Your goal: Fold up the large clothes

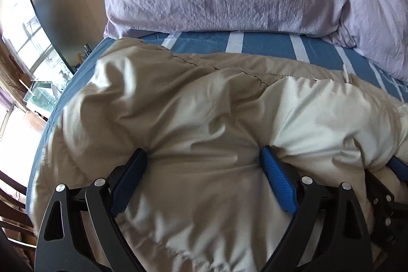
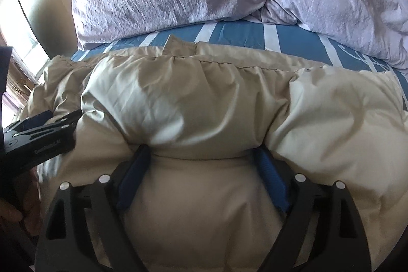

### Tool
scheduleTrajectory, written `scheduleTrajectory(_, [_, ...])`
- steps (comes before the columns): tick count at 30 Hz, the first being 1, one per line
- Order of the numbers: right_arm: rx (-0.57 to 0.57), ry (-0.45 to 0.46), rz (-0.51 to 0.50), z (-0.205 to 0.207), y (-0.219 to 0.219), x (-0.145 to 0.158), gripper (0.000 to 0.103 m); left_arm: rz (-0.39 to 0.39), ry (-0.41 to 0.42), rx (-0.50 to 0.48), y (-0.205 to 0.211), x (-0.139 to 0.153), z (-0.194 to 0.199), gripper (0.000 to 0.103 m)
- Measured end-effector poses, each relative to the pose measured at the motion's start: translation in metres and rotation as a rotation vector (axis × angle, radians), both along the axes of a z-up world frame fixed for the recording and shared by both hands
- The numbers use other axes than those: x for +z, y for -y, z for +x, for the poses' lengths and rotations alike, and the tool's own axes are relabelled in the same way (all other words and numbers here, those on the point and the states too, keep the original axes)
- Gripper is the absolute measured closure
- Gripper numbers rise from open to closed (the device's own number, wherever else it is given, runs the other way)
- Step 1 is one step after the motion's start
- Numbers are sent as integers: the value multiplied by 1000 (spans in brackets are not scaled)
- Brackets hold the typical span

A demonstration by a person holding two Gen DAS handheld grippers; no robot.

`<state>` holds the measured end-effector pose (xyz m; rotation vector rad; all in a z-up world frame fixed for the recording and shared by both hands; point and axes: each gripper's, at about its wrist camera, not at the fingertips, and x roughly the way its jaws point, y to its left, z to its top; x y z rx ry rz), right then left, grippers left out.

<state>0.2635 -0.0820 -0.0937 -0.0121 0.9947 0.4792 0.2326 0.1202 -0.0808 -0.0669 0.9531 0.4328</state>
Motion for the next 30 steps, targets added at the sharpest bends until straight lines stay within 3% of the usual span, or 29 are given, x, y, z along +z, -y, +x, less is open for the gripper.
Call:
scheduleTrajectory(7, [-50,7,36,-16,32,22,19,40,72,9,-24,35,-44,11])
scheduleTrajectory(16, [-172,68,-10,-56,91,26,18,-38,75,148,-88,39,-103,11])
scheduleTrajectory(26, [-284,52,-46,-77,132,12,18,-252,25,235,-124,9,-126,11])
scheduleTrajectory(30, [-302,36,-62,-77,139,6,18,-375,40,274,-132,-5,-122,10])
